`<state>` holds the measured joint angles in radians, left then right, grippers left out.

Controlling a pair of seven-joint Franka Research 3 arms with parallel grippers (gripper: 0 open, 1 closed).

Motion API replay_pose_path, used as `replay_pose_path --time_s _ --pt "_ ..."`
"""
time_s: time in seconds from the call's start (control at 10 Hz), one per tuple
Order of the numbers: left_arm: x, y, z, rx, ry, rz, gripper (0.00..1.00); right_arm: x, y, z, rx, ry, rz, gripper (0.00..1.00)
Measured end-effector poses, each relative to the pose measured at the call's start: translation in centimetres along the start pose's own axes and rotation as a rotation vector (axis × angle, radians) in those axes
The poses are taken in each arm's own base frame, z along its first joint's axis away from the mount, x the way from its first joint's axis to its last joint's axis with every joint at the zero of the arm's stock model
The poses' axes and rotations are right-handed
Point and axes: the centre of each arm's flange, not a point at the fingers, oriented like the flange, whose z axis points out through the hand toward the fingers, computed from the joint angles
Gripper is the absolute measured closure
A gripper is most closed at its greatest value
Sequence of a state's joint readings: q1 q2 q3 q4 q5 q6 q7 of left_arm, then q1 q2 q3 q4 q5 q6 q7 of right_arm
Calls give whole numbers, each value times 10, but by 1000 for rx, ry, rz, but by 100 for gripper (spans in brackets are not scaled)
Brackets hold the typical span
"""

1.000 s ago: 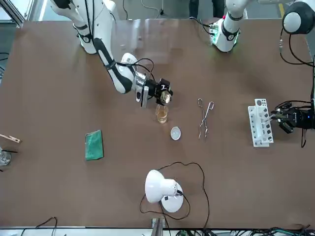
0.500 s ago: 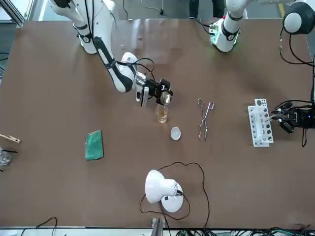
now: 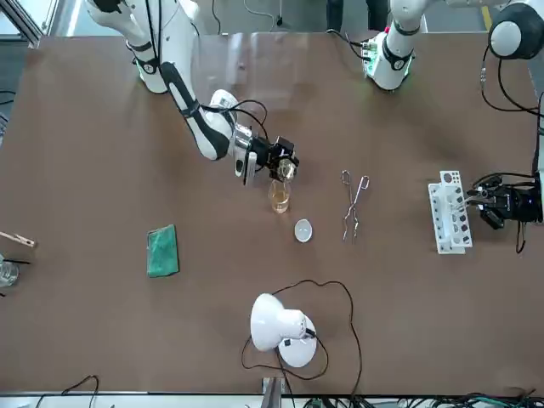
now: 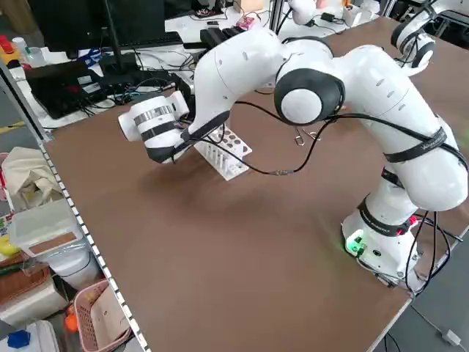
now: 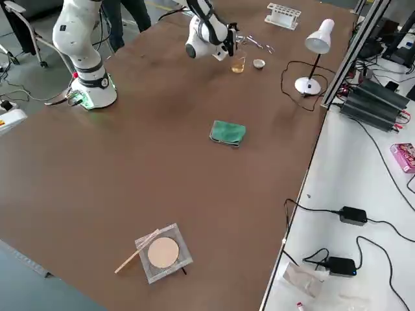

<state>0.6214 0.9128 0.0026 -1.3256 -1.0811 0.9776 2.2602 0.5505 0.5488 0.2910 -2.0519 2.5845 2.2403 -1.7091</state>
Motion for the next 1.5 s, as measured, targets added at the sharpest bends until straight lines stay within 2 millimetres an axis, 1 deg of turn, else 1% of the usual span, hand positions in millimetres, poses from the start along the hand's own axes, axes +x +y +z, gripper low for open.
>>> replay_pose_path --time_s 0.4,1.0,1.3,1.5 --pt "-5 5 -4 8 8 13 78 6 -12 1 12 6 78 62" --pt "-8 9 -4 2 11 73 78 6 -7 -3 -23 4 98 62" --pt "-17 12 -2 -3 3 69 78 7 -9 -3 -21 6 120 62" --pt "-20 13 -2 -2 5 68 78 8 -11 -3 -19 7 136 62"
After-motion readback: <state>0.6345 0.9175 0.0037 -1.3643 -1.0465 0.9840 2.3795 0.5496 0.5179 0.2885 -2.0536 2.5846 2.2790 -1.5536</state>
